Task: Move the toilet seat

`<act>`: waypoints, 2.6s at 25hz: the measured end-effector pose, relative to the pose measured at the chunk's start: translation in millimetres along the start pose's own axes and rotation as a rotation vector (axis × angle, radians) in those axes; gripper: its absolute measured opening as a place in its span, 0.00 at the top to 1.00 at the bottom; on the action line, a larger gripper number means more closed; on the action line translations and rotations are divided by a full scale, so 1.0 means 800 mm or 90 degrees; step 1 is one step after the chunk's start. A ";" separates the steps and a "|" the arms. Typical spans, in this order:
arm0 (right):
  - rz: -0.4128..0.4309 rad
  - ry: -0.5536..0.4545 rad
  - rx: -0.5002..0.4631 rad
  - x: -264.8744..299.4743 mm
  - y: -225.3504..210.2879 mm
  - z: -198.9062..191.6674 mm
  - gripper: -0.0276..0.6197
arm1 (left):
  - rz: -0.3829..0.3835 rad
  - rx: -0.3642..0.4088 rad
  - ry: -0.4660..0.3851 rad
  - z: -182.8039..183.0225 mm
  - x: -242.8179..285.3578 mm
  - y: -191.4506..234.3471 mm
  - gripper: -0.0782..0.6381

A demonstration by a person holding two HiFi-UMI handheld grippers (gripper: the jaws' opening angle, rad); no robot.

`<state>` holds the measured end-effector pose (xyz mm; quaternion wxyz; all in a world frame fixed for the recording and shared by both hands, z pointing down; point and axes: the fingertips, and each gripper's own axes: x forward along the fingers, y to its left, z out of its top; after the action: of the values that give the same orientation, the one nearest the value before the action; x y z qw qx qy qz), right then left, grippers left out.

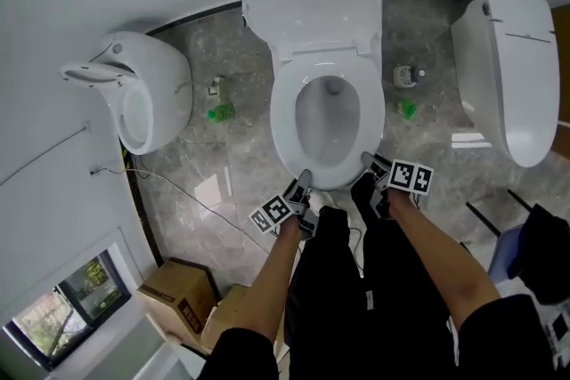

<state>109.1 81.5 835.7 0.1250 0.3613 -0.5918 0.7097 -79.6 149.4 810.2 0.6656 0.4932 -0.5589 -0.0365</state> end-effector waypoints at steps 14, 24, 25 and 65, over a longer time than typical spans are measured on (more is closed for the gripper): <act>-0.038 0.014 0.023 -0.011 0.030 0.018 0.65 | 0.033 0.020 0.035 0.022 -0.013 -0.036 0.59; -0.070 0.013 0.034 -0.016 0.042 0.024 0.65 | 0.017 0.004 0.069 0.030 -0.020 -0.050 0.59; -0.072 0.007 0.039 -0.017 0.044 0.025 0.65 | 0.013 0.004 0.074 0.031 -0.020 -0.053 0.59; -0.053 -0.284 0.224 -0.065 0.170 0.126 0.65 | -0.214 0.058 0.181 0.145 -0.052 -0.215 0.56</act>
<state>100.3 -35.8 703.6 -0.0437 0.5489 -0.4572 0.6984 -99.1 15.7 647.9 0.6992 0.6093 -0.3705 -0.0512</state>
